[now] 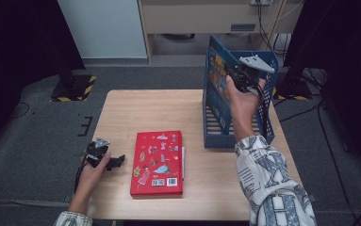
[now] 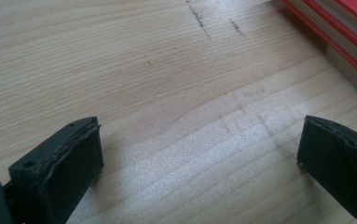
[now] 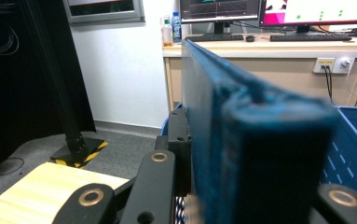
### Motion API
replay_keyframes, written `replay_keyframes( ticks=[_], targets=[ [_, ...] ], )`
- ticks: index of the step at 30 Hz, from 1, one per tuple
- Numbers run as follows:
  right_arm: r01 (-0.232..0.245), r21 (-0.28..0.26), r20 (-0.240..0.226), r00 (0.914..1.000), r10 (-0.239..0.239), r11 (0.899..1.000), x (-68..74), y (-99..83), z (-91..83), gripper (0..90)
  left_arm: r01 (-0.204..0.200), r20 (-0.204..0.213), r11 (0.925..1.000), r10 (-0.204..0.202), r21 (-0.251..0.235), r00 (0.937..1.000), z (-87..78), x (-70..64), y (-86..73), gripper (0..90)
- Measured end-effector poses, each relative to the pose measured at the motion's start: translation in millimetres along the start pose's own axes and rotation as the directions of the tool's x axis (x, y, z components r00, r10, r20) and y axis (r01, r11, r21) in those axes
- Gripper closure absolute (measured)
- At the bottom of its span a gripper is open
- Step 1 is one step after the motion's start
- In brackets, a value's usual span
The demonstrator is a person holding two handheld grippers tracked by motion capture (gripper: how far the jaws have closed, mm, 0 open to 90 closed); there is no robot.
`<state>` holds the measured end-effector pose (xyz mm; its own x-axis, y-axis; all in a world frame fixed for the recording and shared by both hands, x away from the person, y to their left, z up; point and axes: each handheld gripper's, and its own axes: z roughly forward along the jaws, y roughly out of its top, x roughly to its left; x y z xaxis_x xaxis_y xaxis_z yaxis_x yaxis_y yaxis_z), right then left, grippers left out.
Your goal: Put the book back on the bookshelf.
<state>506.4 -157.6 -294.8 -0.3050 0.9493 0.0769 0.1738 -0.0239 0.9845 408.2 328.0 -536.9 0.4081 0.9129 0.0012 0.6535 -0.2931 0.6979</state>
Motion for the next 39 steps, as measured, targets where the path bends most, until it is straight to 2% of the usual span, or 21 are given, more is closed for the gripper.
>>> replay_keyframes(
  ticks=[16, 39],
  targets=[
    [-0.018, 0.016, 0.002, 0.9998, 0.018, 1.0, -3.9, -22.2, 4.7, 82.1, -0.005, 0.003, 1.0, 0.005, 0.002, 1.0, 0.3, -0.7, 0.5, 0.0],
    [-0.007, 0.028, 0.0, 1.0, 0.007, 1.0, -4.5, -42.9, 8.4, 82.1, -0.008, 0.006, 1.0, 0.008, 0.003, 0.9999, 0.4, -1.0, 0.6, 0.0]
  ],
)
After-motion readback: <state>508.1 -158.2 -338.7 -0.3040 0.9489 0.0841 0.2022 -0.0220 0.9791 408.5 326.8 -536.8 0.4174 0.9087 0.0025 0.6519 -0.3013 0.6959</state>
